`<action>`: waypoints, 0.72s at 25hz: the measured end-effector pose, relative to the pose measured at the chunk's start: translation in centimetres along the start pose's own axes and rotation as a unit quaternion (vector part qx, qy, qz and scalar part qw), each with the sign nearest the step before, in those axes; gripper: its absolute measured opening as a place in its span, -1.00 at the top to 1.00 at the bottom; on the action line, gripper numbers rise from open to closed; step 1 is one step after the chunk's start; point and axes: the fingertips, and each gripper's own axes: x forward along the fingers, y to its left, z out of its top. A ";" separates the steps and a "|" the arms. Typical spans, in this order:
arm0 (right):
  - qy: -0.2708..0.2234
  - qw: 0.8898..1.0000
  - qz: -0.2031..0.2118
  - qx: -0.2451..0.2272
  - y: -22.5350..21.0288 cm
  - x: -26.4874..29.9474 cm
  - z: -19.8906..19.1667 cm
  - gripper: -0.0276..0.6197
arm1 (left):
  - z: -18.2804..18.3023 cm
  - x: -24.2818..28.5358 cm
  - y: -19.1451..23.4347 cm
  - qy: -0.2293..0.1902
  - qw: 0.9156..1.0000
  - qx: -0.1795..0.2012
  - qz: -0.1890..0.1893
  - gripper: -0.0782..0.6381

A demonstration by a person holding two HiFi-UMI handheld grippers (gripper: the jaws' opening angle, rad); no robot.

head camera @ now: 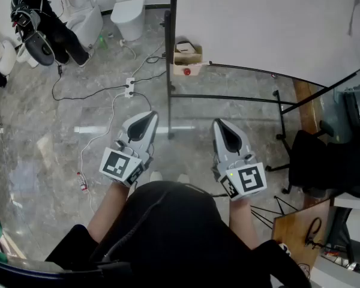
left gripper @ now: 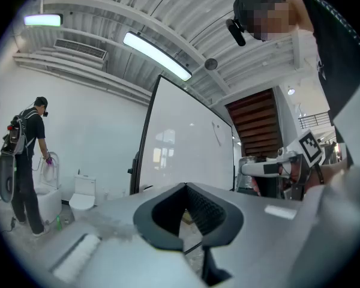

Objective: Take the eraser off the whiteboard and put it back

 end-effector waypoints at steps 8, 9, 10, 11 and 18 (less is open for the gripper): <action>-0.005 1.000 -0.023 -0.007 -1.1 1.1 0.7 0.89 | 0.7 0.7 1.8 0.001 1.000 0.011 0.009 0.77; -0.006 1.000 -0.025 -0.008 -1.2 1.3 0.8 0.89 | 0.8 0.9 1.9 0.000 1.000 0.013 0.009 0.77; -0.007 1.000 -0.026 -0.008 -1.2 1.5 0.8 0.89 | 1.0 1.0 2.0 -0.002 1.000 0.016 0.009 0.77; -0.008 1.000 -0.028 -0.007 -1.3 1.7 0.9 0.89 | 1.2 1.2 2.2 -0.004 1.000 0.018 0.009 0.77; -0.011 1.000 -0.029 0.003 -2.2 4.7 3.2 0.89 | 4.2 4.0 3.5 -0.009 0.999 0.033 -0.004 0.78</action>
